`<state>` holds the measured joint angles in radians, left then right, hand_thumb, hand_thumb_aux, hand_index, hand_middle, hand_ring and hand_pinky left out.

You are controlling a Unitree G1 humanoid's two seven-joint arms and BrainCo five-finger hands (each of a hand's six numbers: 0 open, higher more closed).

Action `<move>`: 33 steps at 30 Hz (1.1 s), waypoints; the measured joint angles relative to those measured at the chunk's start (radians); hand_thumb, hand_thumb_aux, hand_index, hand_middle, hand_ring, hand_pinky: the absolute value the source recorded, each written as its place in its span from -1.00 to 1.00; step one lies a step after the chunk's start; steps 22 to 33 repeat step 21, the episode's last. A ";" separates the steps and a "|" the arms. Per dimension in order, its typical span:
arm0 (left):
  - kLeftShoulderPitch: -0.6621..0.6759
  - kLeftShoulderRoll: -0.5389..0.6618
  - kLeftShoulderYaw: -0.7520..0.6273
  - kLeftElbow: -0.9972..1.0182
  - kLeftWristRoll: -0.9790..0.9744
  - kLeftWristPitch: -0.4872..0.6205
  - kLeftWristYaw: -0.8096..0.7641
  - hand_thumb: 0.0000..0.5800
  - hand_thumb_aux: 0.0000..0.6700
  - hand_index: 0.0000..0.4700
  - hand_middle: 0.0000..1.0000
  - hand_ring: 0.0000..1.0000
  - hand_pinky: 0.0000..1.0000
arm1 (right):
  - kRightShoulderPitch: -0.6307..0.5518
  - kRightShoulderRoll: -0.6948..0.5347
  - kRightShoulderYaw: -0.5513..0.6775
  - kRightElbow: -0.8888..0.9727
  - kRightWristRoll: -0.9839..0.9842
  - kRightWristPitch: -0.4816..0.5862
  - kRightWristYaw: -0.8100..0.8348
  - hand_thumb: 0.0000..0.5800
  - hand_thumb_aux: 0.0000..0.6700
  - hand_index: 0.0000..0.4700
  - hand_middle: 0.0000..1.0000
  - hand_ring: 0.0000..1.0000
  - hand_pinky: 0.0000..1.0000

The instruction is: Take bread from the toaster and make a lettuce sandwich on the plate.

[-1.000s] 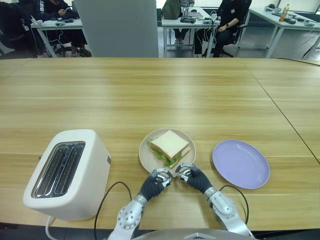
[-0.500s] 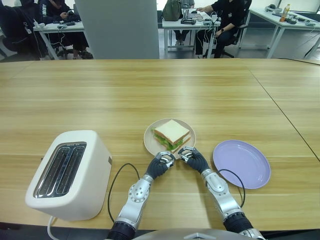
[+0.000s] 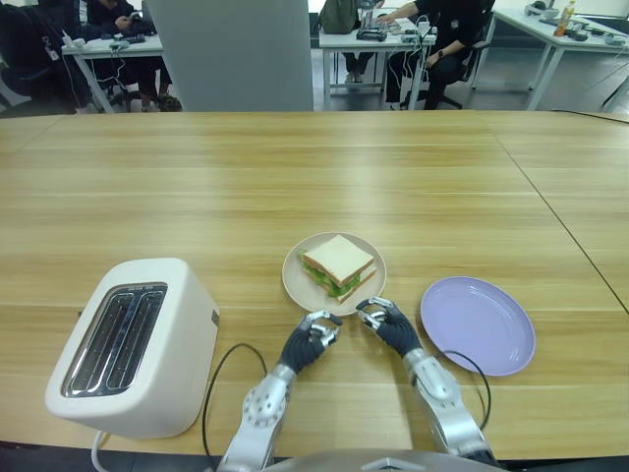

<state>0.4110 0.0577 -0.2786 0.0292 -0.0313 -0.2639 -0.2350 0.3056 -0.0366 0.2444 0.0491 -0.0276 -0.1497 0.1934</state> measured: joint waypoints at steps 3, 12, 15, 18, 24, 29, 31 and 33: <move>0.111 0.006 -0.040 -0.200 -0.089 0.061 -0.042 -1.00 -1.00 -1.00 -1.00 -1.00 -1.00 | 0.131 -0.016 0.027 -0.169 0.005 0.061 0.007 -1.00 -1.00 -1.00 -1.00 -1.00 -1.00; 0.200 -0.011 -0.098 -0.504 -0.269 0.174 -0.044 -1.00 -1.00 -1.00 -1.00 -1.00 -1.00 | 0.280 0.008 0.012 -0.440 0.037 -0.028 -0.051 -1.00 -1.00 -1.00 -1.00 -1.00 -1.00; 0.164 -0.020 -0.079 -0.549 -0.283 0.198 -0.013 -1.00 -1.00 -1.00 -1.00 -1.00 -1.00 | 0.244 0.019 -0.026 -0.461 0.044 -0.056 -0.077 -1.00 -1.00 -1.00 -1.00 -1.00 -1.00; 0.104 -0.041 -0.041 -0.572 -0.301 0.258 0.034 -1.00 -1.00 -1.00 -1.00 -1.00 -1.00 | 0.201 0.027 -0.058 -0.463 0.044 -0.057 -0.102 -1.00 -1.00 -1.00 -1.00 -1.00 -1.00; 0.068 -0.038 0.025 -0.571 -0.291 0.295 0.081 -1.00 -1.00 -1.00 -1.00 -1.00 -1.00 | 0.181 0.034 -0.080 -0.461 0.046 -0.055 -0.119 -1.00 -1.00 -1.00 -1.00 -1.00 -1.00; 0.068 -0.038 0.025 -0.571 -0.291 0.295 0.081 -1.00 -1.00 -1.00 -1.00 -1.00 -1.00 | 0.181 0.034 -0.080 -0.461 0.046 -0.055 -0.119 -1.00 -1.00 -1.00 -1.00 -1.00 -1.00; 0.068 -0.038 0.025 -0.571 -0.291 0.295 0.081 -1.00 -1.00 -1.00 -1.00 -1.00 -1.00 | 0.181 0.034 -0.080 -0.461 0.046 -0.055 -0.119 -1.00 -1.00 -1.00 -1.00 -1.00 -1.00; 0.068 -0.038 0.025 -0.571 -0.291 0.295 0.081 -1.00 -1.00 -1.00 -1.00 -1.00 -1.00 | 0.181 0.034 -0.080 -0.461 0.046 -0.055 -0.119 -1.00 -1.00 -1.00 -1.00 -1.00 -1.00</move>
